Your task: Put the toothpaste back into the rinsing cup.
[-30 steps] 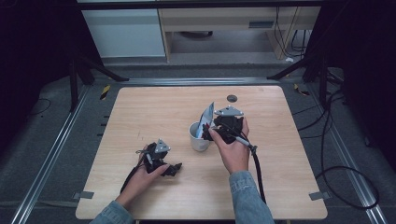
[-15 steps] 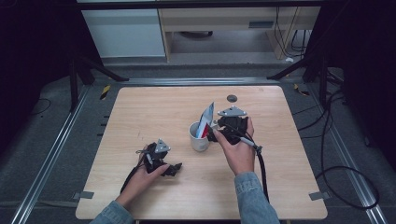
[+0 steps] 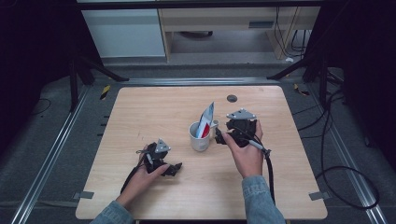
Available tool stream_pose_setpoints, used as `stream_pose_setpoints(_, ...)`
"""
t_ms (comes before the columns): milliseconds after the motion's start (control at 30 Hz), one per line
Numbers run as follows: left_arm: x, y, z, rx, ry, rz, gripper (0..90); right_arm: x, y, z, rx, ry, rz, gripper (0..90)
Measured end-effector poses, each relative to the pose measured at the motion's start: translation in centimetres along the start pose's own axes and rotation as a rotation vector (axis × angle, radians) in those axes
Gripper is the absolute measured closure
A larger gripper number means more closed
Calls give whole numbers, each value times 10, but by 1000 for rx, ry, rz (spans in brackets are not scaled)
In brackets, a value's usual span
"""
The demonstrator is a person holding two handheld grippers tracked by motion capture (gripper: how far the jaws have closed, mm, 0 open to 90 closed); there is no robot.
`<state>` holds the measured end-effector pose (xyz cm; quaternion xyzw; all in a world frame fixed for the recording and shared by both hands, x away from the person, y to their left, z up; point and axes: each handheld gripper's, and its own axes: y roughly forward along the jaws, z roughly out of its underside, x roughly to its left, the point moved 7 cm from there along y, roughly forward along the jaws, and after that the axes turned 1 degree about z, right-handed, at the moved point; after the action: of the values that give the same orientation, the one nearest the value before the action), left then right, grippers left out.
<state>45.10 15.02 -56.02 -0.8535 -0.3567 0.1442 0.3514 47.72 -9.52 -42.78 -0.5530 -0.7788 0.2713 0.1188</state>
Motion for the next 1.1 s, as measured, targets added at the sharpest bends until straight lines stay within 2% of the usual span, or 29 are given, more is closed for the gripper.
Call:
stream_pose_setpoints(133, 0, 0, 0, 3, 5, 1, 0, -5, -2, 6, 6, 2, 7, 69)
stream_pose_setpoints(333, 0, 0, 0, 3, 4, 1, 0, -25, -5, 20, 26, 30, 38, 75)
stream_pose_setpoints(433, 0, 0, 0, 3, 4, 1, 0, -30, -5, 24, 35, 36, 43, 81)
stream_pose_setpoints(600, 0, 0, 0, 3, 3, 1, 0, -40, -5, 38, 70, 27, 58, 107)
stream_pose_setpoints(733, 0, 0, 0, 3, 3, 1, 0, -52, -5, 54, 92, 45, 70, 167)
stream_pose_setpoints(967, 0, 0, 0, 3, 4, 1, 0, -62, 1, 74, 122, 62, 51, 236)
stream_pose_setpoints(1100, 0, 0, 0, 3, 4, 1, 0, -62, 5, 81, 130, 70, 34, 237)
